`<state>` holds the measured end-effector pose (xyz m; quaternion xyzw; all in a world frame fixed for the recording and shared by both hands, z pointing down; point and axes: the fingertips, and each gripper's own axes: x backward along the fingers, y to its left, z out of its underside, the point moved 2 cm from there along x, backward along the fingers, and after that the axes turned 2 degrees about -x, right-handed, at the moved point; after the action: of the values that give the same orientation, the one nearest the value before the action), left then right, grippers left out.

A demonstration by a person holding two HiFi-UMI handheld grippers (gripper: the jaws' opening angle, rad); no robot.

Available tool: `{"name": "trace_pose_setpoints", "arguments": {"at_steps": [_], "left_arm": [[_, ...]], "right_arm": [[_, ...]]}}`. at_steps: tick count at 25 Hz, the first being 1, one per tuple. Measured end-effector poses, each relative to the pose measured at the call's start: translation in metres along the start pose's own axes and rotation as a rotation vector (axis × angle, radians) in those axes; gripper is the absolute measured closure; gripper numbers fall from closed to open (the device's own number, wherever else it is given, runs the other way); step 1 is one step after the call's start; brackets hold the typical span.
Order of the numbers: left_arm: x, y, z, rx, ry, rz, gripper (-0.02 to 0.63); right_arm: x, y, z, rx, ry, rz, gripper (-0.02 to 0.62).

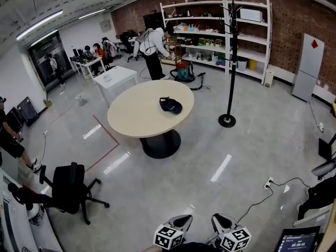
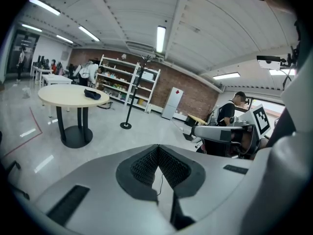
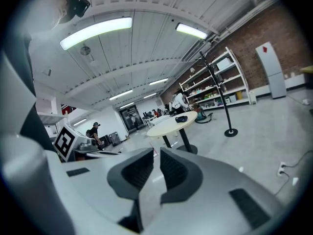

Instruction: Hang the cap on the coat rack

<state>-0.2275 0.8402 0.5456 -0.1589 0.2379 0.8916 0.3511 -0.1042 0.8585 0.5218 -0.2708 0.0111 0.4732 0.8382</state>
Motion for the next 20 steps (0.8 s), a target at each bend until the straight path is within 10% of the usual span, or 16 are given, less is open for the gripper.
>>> {"name": "trace_pose_setpoints", "arguments": {"at_steps": [20], "left_arm": [[-0.011, -0.042, 0.026, 0.051, 0.013, -0.086, 0.603]], "right_arm": [[0.028, -0.028, 0.02, -0.005, 0.065, -0.06, 0.552]]}}
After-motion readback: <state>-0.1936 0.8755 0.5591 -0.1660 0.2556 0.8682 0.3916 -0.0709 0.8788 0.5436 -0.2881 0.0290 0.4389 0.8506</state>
